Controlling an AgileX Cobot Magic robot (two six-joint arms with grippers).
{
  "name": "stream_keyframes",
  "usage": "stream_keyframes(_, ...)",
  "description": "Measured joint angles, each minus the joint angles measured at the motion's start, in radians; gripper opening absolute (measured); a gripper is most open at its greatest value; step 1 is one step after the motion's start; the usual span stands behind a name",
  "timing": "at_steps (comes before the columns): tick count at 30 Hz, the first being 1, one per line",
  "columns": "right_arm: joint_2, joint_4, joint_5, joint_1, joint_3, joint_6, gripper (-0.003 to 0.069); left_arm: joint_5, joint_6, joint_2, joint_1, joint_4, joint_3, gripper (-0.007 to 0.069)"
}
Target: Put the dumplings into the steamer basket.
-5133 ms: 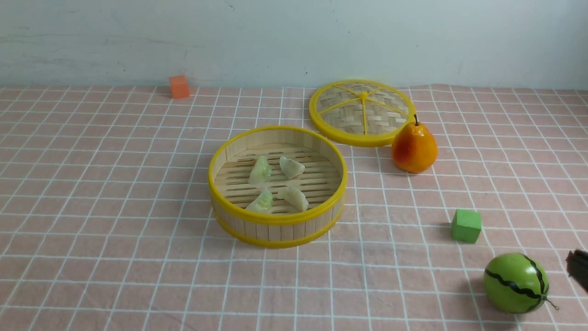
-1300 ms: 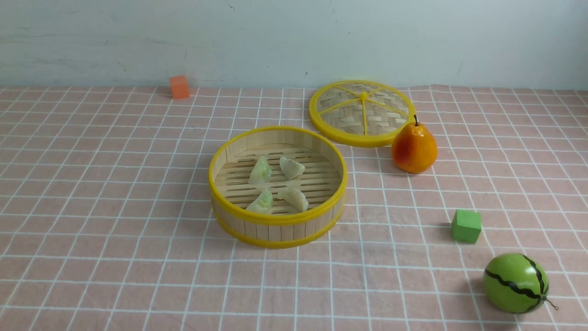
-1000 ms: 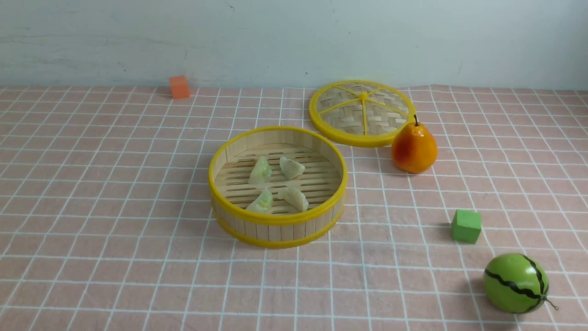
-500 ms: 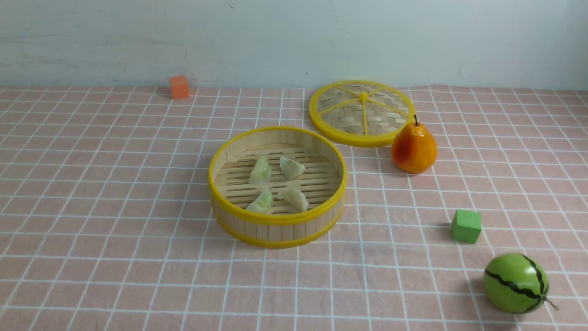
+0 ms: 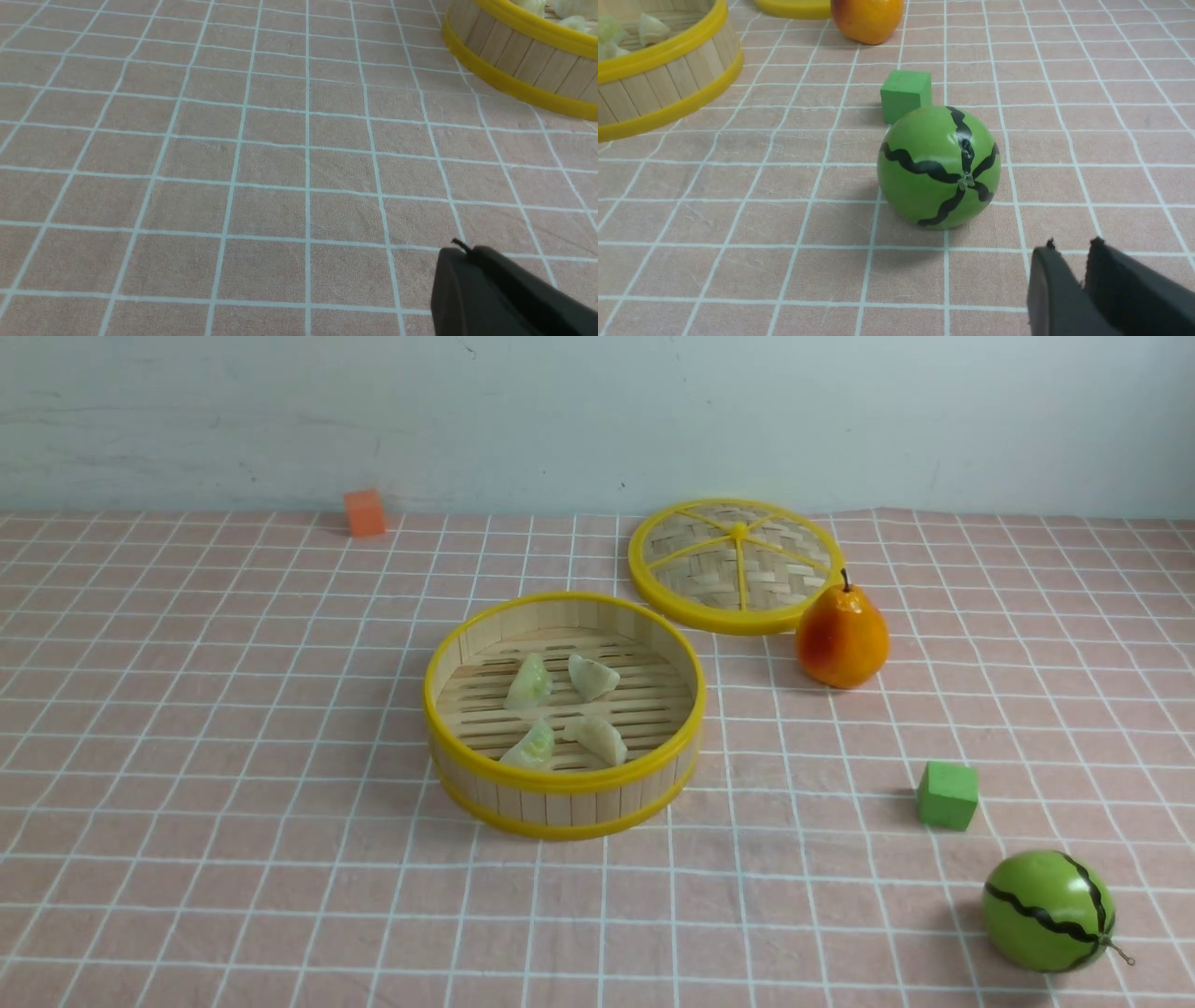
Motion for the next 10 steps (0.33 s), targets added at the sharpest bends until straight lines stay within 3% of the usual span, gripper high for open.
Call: stream_keyframes(10,0.0,0.0,0.0,0.0,0.0,0.0,0.0134,0.0,0.0,0.0,0.0,0.0,0.0,-0.0003)
